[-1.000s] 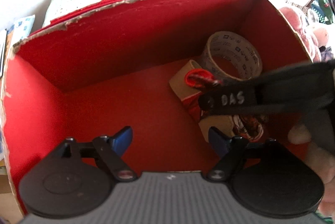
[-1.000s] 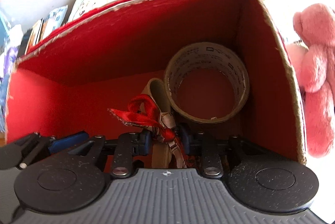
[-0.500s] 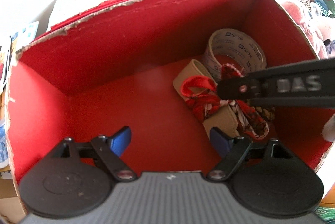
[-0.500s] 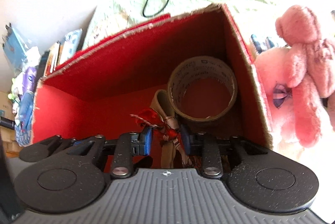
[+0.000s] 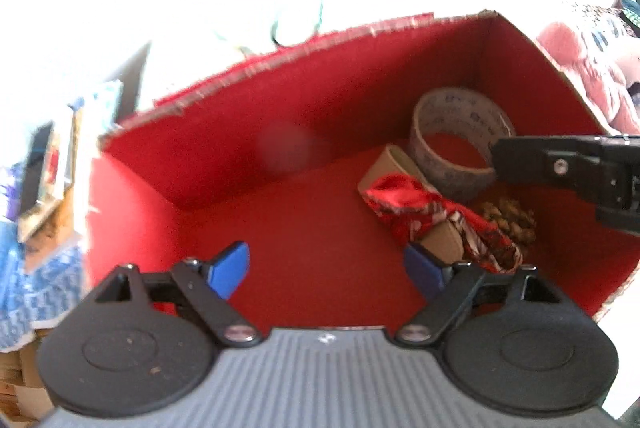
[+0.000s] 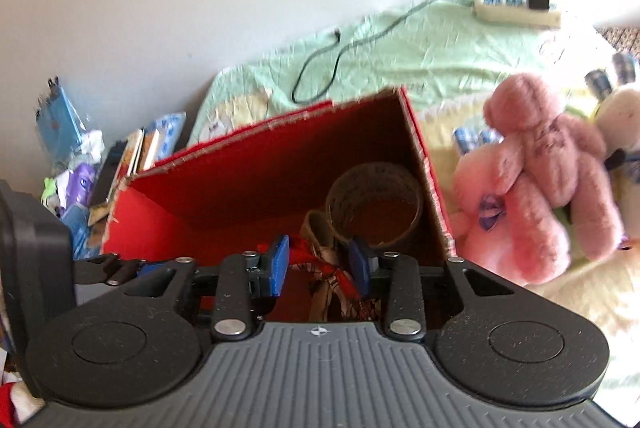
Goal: Organize objects
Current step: 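Open the right gripper to release the beige strap inside the box, then move the right gripper out of the box toward the orange gourd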
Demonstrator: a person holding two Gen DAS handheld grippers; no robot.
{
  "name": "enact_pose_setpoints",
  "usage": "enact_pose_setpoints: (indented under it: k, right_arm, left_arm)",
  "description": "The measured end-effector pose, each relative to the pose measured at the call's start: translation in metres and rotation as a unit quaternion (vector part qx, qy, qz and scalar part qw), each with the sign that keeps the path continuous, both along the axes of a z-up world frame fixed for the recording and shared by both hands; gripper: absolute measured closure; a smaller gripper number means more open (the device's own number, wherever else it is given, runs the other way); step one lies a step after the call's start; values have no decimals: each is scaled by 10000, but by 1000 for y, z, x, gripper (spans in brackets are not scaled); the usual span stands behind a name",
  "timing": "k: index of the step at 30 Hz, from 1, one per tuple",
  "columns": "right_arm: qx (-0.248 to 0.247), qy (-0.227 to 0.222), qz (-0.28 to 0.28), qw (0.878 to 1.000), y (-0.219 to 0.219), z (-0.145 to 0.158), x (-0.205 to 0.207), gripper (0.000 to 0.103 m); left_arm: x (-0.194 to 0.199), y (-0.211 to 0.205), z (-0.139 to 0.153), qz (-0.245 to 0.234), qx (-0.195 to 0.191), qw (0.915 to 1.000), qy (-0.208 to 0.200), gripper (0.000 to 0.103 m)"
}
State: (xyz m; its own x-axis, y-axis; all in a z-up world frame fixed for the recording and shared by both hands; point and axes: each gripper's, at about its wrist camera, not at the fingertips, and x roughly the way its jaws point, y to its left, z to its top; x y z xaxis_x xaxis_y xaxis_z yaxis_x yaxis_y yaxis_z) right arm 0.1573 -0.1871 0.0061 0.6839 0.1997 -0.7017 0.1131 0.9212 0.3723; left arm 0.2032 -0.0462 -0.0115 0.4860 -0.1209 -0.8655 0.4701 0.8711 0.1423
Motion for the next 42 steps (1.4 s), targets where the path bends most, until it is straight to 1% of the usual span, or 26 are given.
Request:
enact_pose_setpoints:
  k: [2,6,10,17,22,31,37,42]
  right_arm:
    - [20,-144,-41,9999,-2,2,-7,60]
    - [44,-316,-42,9995,-6,5,-18,58]
    - [48,-449,47,9990,-8,9,-29,52]
    - [73,-518,371,9979,-15,14,-49,52]
    - [124,-516,583,9969,-25,17,-68,52]
    - [178,-409,954,9944,-34,10,-98,51]
    - [245,-268,1089,9934,-38,1,-111,48]
    - [295,-136,1167,9926,-39,-7,-118,46]
  left_arm:
    - [-5,1,7,73,66,9998,-157,15]
    - [-16,3,20,239,88,9993,-290,14]
    - [-31,3,32,396,161,9980,-474,12]
    - [-61,6,47,880,129,9944,-570,12]
    - [-87,2,54,1221,221,9901,-648,12]
    - [-128,-3,53,1573,260,9853,-615,12]
    - [-153,-9,44,1741,342,9827,-524,11]
    - [-166,-12,34,1880,408,9806,-377,11]
